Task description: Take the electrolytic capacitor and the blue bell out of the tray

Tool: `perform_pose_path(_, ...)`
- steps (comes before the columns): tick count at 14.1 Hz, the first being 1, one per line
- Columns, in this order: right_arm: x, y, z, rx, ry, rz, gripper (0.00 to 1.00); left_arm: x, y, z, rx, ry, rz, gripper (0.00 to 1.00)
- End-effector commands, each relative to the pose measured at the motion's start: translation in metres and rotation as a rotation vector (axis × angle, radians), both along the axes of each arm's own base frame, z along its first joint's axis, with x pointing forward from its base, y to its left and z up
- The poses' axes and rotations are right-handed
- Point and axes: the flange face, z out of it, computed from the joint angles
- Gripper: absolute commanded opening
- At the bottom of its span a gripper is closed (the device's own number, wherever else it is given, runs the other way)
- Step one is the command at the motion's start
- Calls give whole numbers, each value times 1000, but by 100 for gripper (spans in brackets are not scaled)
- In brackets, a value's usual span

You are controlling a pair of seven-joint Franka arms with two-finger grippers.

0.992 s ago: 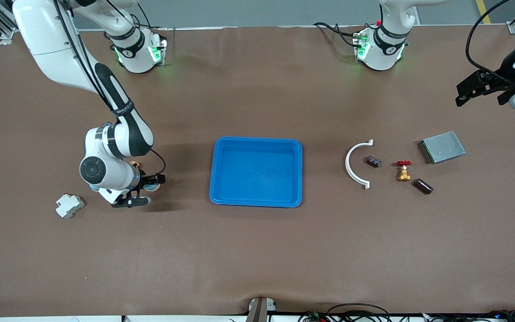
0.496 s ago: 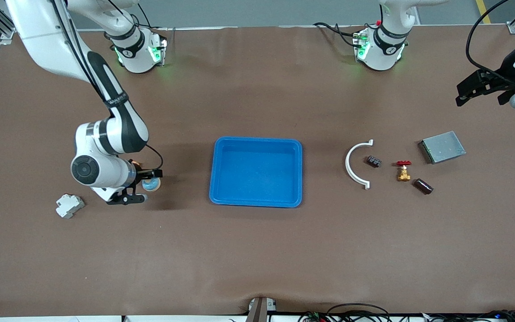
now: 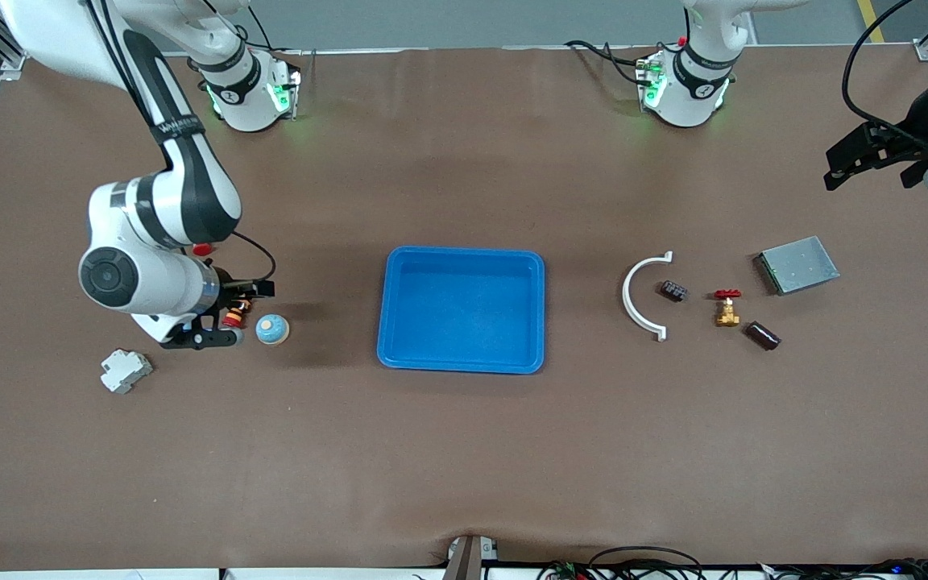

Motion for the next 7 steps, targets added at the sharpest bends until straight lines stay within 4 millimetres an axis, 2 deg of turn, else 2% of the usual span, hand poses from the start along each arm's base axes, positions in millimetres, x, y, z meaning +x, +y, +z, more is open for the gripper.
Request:
perform_pose_path(1,-16,-11,47,-10,-3,-30,100,3,3,8,-15,-4,-18,100)
perform_pose_path(7,-51,-37,145,-16,-29,-59,100,2,-7,2,-10,17,-25,100)
